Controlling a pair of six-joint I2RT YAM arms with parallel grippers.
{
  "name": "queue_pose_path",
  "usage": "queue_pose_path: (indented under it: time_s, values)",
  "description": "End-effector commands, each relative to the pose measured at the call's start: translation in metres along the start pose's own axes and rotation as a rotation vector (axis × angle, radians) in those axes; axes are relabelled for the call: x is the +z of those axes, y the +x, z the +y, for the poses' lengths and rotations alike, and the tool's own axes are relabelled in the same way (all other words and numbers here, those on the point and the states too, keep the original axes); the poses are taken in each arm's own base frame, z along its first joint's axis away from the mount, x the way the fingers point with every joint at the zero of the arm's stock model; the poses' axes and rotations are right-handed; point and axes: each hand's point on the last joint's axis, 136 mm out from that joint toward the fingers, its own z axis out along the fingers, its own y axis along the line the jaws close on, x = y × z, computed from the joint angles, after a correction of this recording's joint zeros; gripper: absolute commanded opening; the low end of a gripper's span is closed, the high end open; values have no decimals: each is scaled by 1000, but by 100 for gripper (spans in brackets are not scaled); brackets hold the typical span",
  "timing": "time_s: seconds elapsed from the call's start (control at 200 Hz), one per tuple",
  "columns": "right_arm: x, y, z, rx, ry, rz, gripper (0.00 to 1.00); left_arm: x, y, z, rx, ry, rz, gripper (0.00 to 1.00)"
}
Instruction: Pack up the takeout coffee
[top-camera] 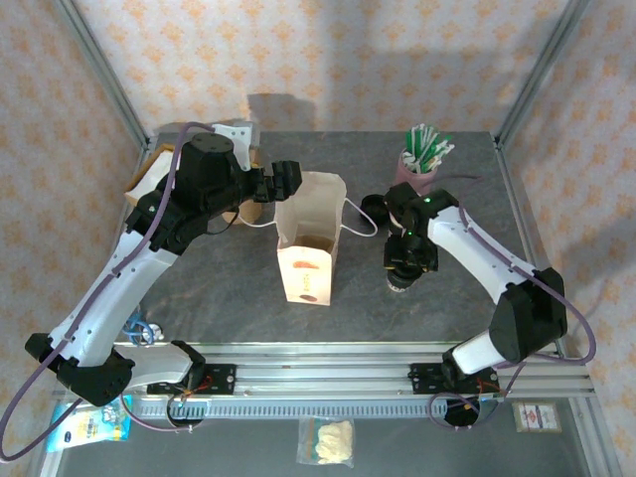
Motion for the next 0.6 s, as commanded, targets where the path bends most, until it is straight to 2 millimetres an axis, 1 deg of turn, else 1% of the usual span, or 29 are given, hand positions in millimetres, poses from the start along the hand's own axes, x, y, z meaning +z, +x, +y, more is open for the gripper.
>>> queue_pose_path:
  time_s: [0.0, 0.21, 0.485, 0.596]
  values:
    - [12, 2, -10, 6, 58, 17, 72, 0, 1, 5, 4, -12, -1, 99]
    - [-7, -9, -9, -8, 63, -21, 74, 1, 3, 5, 0, -12, 4, 99]
    - [-4, -13, -10, -28, 90, -23, 78, 2, 2, 4, -8, -6, 1, 99]
    - [-7, -17, -10, -25, 89, -40, 79, 1, 2, 4, -6, -8, 2, 99]
